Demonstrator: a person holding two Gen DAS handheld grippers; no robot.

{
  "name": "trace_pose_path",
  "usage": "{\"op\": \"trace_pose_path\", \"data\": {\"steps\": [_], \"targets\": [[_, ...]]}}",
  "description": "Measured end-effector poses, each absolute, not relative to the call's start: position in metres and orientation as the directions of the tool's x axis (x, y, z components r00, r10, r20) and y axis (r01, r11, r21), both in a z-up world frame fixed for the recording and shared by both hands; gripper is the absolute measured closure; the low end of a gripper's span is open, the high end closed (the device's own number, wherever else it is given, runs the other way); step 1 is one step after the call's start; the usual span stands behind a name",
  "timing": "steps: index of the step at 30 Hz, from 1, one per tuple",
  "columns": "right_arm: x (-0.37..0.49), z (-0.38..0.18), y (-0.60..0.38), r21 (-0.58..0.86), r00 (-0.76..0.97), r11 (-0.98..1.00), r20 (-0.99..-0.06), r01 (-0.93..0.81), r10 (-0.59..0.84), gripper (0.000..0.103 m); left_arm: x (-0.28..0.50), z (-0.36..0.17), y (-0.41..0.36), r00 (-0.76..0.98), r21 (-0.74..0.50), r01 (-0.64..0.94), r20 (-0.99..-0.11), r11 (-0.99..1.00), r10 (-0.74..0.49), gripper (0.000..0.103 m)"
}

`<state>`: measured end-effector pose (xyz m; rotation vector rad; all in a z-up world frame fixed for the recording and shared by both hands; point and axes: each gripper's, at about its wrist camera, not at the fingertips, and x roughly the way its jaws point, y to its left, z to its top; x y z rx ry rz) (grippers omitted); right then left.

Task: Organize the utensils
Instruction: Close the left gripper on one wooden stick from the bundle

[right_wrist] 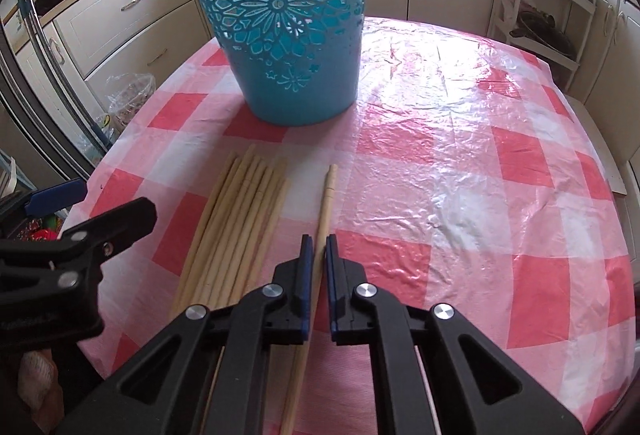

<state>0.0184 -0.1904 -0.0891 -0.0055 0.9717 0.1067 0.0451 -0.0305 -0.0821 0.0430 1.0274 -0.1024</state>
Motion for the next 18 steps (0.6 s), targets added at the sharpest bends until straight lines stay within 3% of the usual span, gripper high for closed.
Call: {"op": "trace_pose_path", "data": {"steps": [13, 15, 16, 18], "targets": [[0.017, -0.101, -0.204, 0.194, 0.561, 0.978, -0.803, -0.076, 0.203, 0.094, 0.061, -0.106, -0.055, 0.473, 0.037, 0.122, -0.881, 0.992, -0.025, 0.032], [0.015, -0.102, -0.203, 0.214, 0.557, 0.973, -0.8, -0.086, 0.225, 0.09, 0.063, -0.105, -0.059, 0.478, 0.035, 0.136, -0.878, 0.99, -0.035, 0.042], [0.015, -0.102, -0.201, 0.215, 0.557, 0.972, -0.799, -0.09, 0.228, 0.088, 0.064, -0.103, -0.06, 0.479, 0.028, 0.146, -0.877, 0.989, -0.046, 0.053], [0.014, -0.102, -0.197, 0.205, 0.56, 0.974, -0.798, -0.096, 0.223, 0.088, 0.068, -0.101, -0.062, 0.477, 0.015, 0.161, -0.876, 0.987, -0.065, 0.089]]}}
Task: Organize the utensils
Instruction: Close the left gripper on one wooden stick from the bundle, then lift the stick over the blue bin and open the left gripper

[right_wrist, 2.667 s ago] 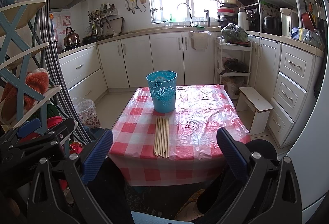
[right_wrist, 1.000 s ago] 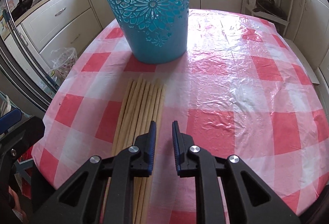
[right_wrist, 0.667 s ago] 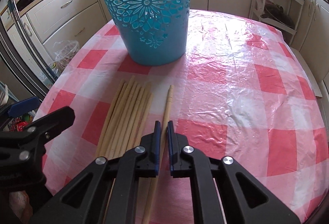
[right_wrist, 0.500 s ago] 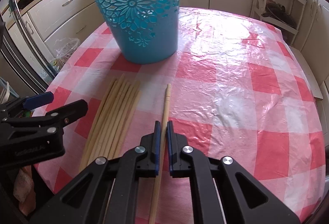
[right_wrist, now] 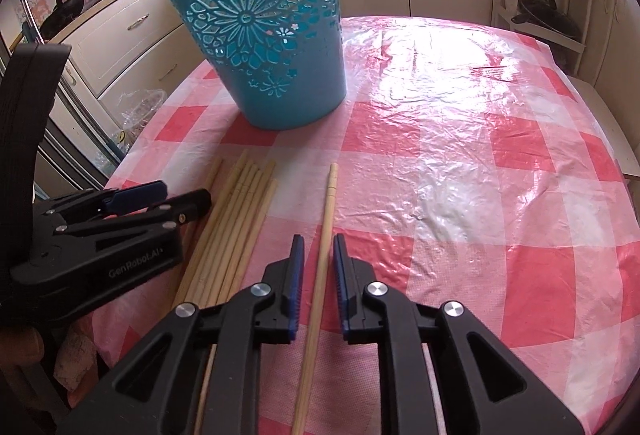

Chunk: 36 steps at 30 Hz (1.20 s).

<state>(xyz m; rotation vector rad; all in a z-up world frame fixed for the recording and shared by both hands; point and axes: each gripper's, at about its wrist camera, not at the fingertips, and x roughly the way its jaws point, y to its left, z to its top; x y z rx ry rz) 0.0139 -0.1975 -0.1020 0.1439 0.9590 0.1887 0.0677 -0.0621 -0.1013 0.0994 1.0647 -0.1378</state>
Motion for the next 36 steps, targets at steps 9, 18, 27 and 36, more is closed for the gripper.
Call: {"op": "trace_pose_path", "data": {"steps": [9, 18, 27, 36], "targets": [[0.013, -0.103, -0.203, 0.254, 0.554, 0.963, -0.792, -0.086, 0.258, 0.088, 0.061, -0.029, -0.015, 0.578, -0.143, 0.142, -0.791, 0.98, -0.199, 0.098], [0.015, -0.105, -0.208, 0.279, 0.554, 0.956, -0.784, -0.088, 0.28, 0.08, 0.096, 0.122, -0.033, 0.848, -0.215, 0.27, -0.408, 0.938, -0.338, 0.098], [0.012, -0.104, -0.195, 0.27, 0.568, 0.954, -0.769, -0.129, 0.294, 0.064, 0.163, 0.111, -0.078, 0.926, -0.203, 0.164, -0.304, 0.965, -0.221, 0.098], [0.016, -0.105, -0.187, 0.247, 0.57, 0.957, -0.769, -0.15, 0.288, 0.06, 0.172, 0.072, -0.086, 0.91, -0.108, 0.118, -0.386, 0.987, -0.151, 0.097]]}}
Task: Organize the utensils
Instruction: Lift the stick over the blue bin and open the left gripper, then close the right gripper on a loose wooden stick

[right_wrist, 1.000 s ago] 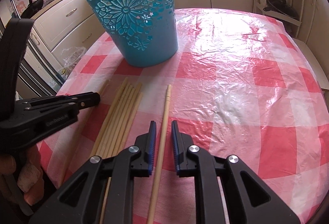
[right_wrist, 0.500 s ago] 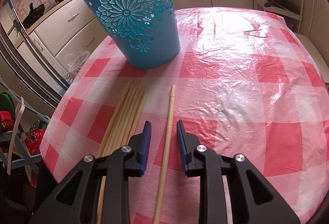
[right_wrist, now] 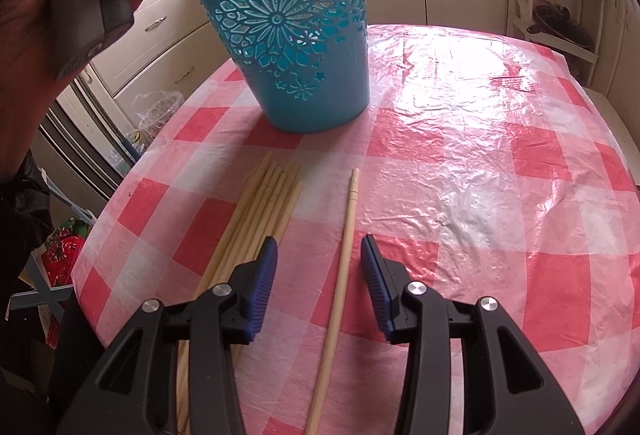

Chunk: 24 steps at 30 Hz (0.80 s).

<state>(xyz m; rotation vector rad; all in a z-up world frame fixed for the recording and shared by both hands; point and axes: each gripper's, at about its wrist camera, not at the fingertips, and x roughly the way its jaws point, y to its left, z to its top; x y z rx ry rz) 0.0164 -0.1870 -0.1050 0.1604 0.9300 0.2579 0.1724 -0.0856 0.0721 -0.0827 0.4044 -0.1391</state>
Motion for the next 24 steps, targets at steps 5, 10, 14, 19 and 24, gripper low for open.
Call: {"op": "trace_pose_path", "data": {"steps": [5, 10, 14, 19, 24], "targets": [[0.016, -0.104, -0.187, 0.237, 0.568, 0.958, -0.772, -0.161, 0.286, 0.06, 0.158, 0.055, -0.076, 0.879, -0.066, 0.103, -0.461, 0.992, -0.122, 0.033], [0.014, -0.103, -0.19, 0.232, 0.559, 0.96, -0.78, -0.158, 0.281, 0.048, 0.109, 0.051, -0.037, 0.91, -0.033, 0.036, -0.412, 0.999, -0.047, 0.008], [0.011, -0.102, -0.191, 0.219, 0.553, 0.964, -0.79, -0.151, 0.266, 0.041, 0.08, 0.025, 0.01, 0.886, -0.093, -0.021, -0.463, 0.995, -0.024, 0.008], [0.007, -0.103, -0.186, 0.148, 0.568, 0.975, -0.794, -0.165, 0.216, 0.041, 0.076, -0.039, 0.052, 0.79, -0.162, -0.101, -0.613, 0.982, -0.02, 0.008], [0.004, -0.103, -0.191, 0.125, 0.577, 0.981, -0.795, -0.146, 0.187, 0.053, 0.084, -0.074, 0.046, 0.722, -0.13, -0.072, -0.691, 0.989, -0.039, 0.008]]}}
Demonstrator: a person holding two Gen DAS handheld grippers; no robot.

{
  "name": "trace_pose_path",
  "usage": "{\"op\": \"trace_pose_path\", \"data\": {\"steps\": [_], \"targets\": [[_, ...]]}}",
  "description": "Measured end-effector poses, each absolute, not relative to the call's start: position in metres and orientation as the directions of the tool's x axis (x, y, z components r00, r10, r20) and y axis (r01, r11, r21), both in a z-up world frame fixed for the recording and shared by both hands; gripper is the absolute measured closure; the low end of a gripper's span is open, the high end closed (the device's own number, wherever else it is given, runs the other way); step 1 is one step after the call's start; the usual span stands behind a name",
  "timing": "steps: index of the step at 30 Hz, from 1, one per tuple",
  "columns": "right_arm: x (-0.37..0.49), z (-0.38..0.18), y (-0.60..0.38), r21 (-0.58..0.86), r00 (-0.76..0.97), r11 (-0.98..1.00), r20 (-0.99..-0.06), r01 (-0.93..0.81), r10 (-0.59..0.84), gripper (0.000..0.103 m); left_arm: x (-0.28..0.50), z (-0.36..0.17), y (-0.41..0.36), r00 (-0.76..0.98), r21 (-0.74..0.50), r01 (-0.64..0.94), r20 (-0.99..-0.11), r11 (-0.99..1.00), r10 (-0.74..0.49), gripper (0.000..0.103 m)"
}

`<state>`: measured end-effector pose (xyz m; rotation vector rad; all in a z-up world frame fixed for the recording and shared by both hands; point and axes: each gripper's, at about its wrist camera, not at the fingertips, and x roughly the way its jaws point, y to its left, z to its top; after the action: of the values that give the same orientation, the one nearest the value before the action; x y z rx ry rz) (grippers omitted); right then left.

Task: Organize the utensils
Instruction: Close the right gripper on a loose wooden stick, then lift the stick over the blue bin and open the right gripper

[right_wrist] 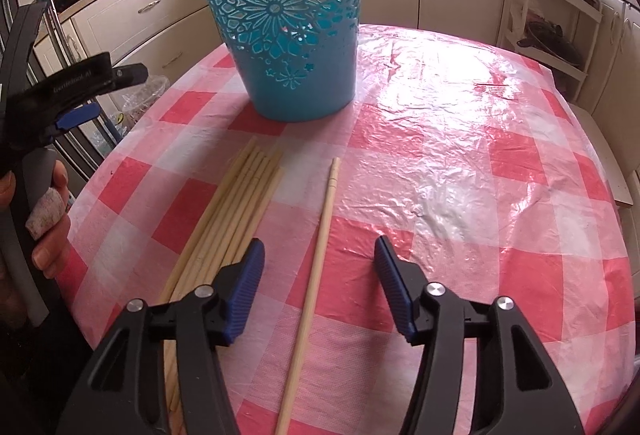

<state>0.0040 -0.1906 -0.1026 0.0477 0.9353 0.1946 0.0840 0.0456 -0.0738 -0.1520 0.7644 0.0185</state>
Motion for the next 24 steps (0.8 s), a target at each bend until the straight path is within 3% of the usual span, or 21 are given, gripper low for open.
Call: {"op": "trace_pose_path", "data": {"steps": [3, 8, 10, 14, 18, 24], "targets": [[0.006, -0.103, -0.19, 0.084, 0.584, 0.986, -0.797, -0.145, 0.154, 0.062, 0.089, -0.084, 0.04, 0.706, -0.126, -0.063, -0.707, 0.99, -0.046, 0.008], [0.008, -0.102, -0.179, 0.011, 0.587, 0.978, -0.798, -0.207, 0.133, 0.096, 0.093, -0.094, 0.031, 0.692, -0.1, -0.059, -0.722, 0.993, -0.032, 0.008], [0.009, -0.101, -0.179, 0.023, 0.58, 0.978, -0.802, -0.208, 0.143, 0.096, 0.094, -0.096, 0.028, 0.682, -0.087, -0.047, -0.731, 0.995, -0.032, 0.008], [0.008, -0.089, -0.208, 0.267, 0.559, 0.951, -0.77, -0.154, 0.307, 0.097, 0.101, -0.102, 0.02, 0.643, -0.064, -0.012, -0.765, 0.998, -0.041, 0.008], [-0.007, -0.031, -0.236, 0.482, 0.655, 0.857, -0.589, -0.184, 0.473, 0.097, 0.101, -0.102, 0.021, 0.638, -0.081, -0.008, -0.768, 0.997, -0.058, 0.008], [0.027, 0.073, -0.232, 0.487, 0.815, 0.825, -0.328, -0.288, 0.478, 0.097, 0.101, -0.102, 0.021, 0.634, -0.101, -0.009, -0.77, 0.995, -0.072, 0.008]]}}
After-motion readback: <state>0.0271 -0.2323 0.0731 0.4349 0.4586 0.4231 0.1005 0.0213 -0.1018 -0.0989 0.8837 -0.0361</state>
